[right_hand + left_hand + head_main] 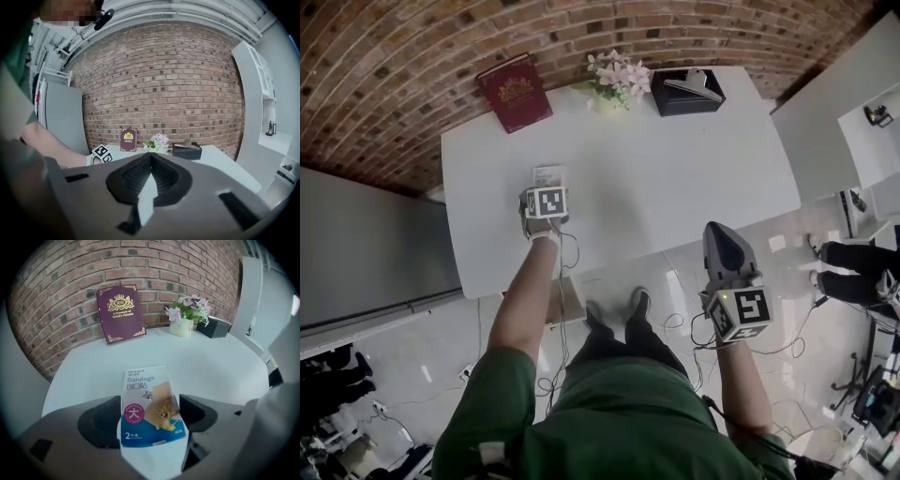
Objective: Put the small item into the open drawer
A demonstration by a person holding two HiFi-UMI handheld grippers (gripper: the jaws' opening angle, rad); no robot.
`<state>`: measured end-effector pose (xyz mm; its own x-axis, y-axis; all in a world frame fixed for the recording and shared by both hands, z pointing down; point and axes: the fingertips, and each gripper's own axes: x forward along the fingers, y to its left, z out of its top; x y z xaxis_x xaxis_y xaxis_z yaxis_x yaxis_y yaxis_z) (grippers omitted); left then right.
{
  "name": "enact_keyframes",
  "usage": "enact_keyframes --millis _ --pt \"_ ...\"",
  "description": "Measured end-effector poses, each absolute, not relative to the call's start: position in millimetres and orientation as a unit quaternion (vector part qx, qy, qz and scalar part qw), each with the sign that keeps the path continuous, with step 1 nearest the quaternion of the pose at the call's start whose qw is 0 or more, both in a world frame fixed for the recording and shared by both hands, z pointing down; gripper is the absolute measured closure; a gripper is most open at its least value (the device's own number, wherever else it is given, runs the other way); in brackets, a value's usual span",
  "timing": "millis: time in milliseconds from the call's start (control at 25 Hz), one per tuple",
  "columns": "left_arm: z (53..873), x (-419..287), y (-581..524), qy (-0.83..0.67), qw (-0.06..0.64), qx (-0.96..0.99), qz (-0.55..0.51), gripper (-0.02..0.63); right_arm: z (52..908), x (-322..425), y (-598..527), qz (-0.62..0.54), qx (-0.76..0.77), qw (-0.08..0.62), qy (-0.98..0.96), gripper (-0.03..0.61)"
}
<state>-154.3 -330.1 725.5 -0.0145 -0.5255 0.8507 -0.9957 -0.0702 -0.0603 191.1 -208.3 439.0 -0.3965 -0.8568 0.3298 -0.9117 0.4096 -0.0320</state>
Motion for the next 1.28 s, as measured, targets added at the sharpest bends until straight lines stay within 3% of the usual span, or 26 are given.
enact_keyframes --millis 560,600,640,680,1000,1200,1280 --pt "722.4 -153.9 -329.0 -0.602 0.305 0.639 0.369 0.253 446.1 190.9 -213.9 0.118 0.522 0.131 -0.834 0.575" --pt "717.7 -156.5 -327.5 -0.611 0.300 0.636 0.364 0.373 446.1 190.2 -214.6 0.119 0.520 0.130 -0.836 0.575" --pt "712.0 -159.5 -326.2 -0.621 0.292 0.633 0.359 0.571 446.2 189.2 -215.1 0.119 0.518 0.129 -0.837 0.575" --pt "707.4 -161.1 -325.4 -0.627 0.286 0.632 0.353 0.588 446.5 188.0 -215.5 0.119 0.516 0.127 -0.839 0.575" --pt "704.4 -169.2 -313.9 -0.632 0.274 0.634 0.352 0.574 449.8 181.9 -215.1 0.129 0.503 0.115 -0.847 0.575" --pt "696.1 -197.6 -318.6 -0.642 0.255 0.634 0.349 0.386 453.2 178.9 -211.0 0.137 0.503 0.111 -0.846 0.575" --pt "696.4 -207.7 -321.7 -0.638 0.251 0.637 0.353 0.343 454.0 176.6 -207.4 0.139 0.503 0.113 -0.845 0.575"
